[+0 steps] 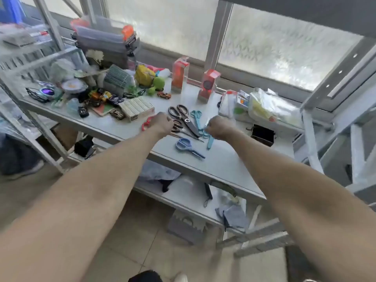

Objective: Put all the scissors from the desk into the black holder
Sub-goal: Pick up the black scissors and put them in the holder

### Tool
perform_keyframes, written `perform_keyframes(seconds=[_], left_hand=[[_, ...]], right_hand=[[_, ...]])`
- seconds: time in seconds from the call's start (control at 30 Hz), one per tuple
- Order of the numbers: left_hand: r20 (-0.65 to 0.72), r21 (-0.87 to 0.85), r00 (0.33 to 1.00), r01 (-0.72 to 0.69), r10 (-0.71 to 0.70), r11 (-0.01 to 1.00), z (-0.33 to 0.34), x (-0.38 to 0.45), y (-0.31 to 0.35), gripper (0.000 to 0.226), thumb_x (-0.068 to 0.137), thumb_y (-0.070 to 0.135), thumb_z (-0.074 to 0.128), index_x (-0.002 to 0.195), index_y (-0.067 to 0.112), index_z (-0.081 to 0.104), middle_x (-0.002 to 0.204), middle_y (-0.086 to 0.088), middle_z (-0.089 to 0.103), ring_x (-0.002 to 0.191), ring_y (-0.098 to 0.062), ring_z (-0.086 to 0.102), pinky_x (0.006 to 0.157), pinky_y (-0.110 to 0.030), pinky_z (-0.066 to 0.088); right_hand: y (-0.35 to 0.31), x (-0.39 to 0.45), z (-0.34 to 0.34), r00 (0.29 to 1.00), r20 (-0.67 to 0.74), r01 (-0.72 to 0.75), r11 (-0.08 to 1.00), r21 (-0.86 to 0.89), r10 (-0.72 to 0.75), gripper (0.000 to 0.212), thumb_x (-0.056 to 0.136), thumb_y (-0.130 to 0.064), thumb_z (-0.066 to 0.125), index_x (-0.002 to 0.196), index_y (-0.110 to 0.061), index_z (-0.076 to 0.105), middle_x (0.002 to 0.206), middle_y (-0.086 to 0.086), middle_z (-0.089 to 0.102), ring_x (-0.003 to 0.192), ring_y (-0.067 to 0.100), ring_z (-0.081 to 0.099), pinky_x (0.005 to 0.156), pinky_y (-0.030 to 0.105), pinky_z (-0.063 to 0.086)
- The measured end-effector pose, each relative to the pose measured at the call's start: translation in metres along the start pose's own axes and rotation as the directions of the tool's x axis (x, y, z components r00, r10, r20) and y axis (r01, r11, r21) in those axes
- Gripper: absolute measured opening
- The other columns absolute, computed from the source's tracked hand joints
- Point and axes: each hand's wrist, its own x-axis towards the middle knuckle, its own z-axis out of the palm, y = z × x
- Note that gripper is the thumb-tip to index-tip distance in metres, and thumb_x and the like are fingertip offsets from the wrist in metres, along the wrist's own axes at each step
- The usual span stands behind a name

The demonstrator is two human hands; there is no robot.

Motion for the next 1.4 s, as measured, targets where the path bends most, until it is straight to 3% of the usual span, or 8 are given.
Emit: perform_keyframes(seconds=[0.23, 0.5, 0.67, 0.77, 0.93, 1.1, 1.27, 1.4], left_hand=[[-0.141, -0.054, 0.985, 0.095, -0.102, 0.994, -0.004, 0.030, -0.010, 0.026, 0.088, 0.013, 0.055, 0.111, 0.008, 0.068, 0.115, -0.013, 0.070, 0.102, -0.032, 0.067, 0.089, -0.040, 0.056], [-0.052, -0.004, 0.999, -0.012, 0.012, 1.000, -0.006, 0.094, -0.001, 0.047, 0.090, 0.005, 0.054, 0.137, 0.004, 0.054, 0.142, -0.013, 0.054, 0.135, -0.027, 0.047, 0.112, -0.033, 0.037], [0.030, 0.116, 0.999, -0.023, 0.019, 0.993, 0.005, 0.120, 0.003, 0.025, 0.087, 0.000, 0.051, 0.070, 0.019, 0.048, 0.110, -0.018, 0.058, 0.126, -0.034, 0.052, 0.086, -0.030, 0.041], [0.041, 0.161, 0.999, -0.028, 0.021, 0.987, 0.013, 0.128, 0.004, 0.036, 0.087, -0.001, 0.051, 0.063, 0.021, 0.035, 0.129, -0.023, 0.059, 0.123, -0.035, 0.054, 0.098, -0.034, 0.044], [-0.039, 0.152, 0.997, 0.068, -0.063, 0.986, 0.025, 0.137, 0.006, 0.036, 0.090, 0.001, 0.050, 0.125, -0.003, 0.056, 0.133, -0.024, 0.057, 0.126, -0.038, 0.051, 0.100, -0.037, 0.043], [-0.066, 0.086, 0.991, 0.122, -0.117, 0.989, 0.022, 0.132, 0.010, 0.045, 0.090, 0.009, 0.055, 0.135, 0.001, 0.052, 0.139, -0.021, 0.052, 0.130, -0.036, 0.048, 0.103, -0.036, 0.041], [-0.178, -0.013, 0.977, 0.115, -0.115, 0.993, 0.003, 0.126, 0.017, 0.051, 0.082, 0.045, 0.063, 0.111, 0.004, 0.067, 0.117, -0.017, 0.064, 0.106, -0.035, 0.060, 0.087, -0.037, 0.048], [-0.115, -0.462, 0.993, -0.043, -0.012, 0.886, -0.010, 0.102, 0.054, 0.028, 0.089, 0.037, 0.060, 0.076, 0.013, 0.062, 0.075, -0.013, 0.060, 0.073, -0.025, 0.049, 0.054, -0.028, 0.041]], right_hand=[[-0.027, 0.033, 0.016, 0.996, -0.085, 0.046, 0.995, 0.091, -0.038, 0.023, 0.092, -0.014, 0.052, 0.107, -0.006, 0.068, 0.111, 0.016, 0.068, 0.101, 0.034, 0.063, 0.084, 0.038, 0.054], [-0.057, 0.088, 0.024, 0.996, -0.069, 0.059, 0.998, -0.008, -0.060, 0.026, 0.086, -0.005, 0.055, 0.111, -0.003, 0.064, 0.110, 0.018, 0.067, 0.101, 0.036, 0.063, 0.084, 0.038, 0.054], [-0.062, 0.099, 0.029, 0.998, 0.028, 0.066, 0.995, -0.074, -0.064, 0.010, 0.088, -0.002, 0.052, 0.094, -0.007, 0.058, 0.107, 0.021, 0.064, 0.090, 0.035, 0.058, 0.069, 0.033, 0.042], [-0.062, 0.102, 0.035, 0.997, 0.021, 0.071, 0.994, -0.079, -0.069, 0.024, 0.090, -0.003, 0.049, 0.111, -0.001, 0.060, 0.116, 0.023, 0.063, 0.106, 0.038, 0.060, 0.078, 0.037, 0.046], [-0.065, 0.103, 0.038, 0.994, 0.026, 0.106, 0.990, -0.091, -0.104, 0.019, 0.089, 0.001, 0.049, 0.103, -0.006, 0.059, 0.117, 0.022, 0.062, 0.109, 0.037, 0.058, 0.085, 0.038, 0.045], [-0.060, 0.100, 0.036, 0.995, 0.003, 0.102, 0.994, -0.036, -0.102, 0.011, 0.086, -0.011, 0.062, 0.084, -0.002, 0.057, 0.082, 0.014, 0.056, 0.085, 0.034, 0.054, 0.070, 0.035, 0.041], [-0.048, 0.082, 0.023, 0.993, -0.073, 0.096, 0.993, 0.061, -0.091, 0.039, 0.077, -0.011, 0.068, 0.057, -0.016, 0.035, 0.061, 0.002, 0.041, 0.065, 0.026, 0.045, 0.045, 0.026, 0.030], [-0.040, 0.060, 0.006, 0.972, -0.224, 0.122, 0.971, 0.205, -0.075, 0.022, 0.073, -0.018, 0.071, 0.071, -0.009, 0.051, 0.071, 0.009, 0.054, 0.063, 0.026, 0.049, 0.048, 0.029, 0.035]])
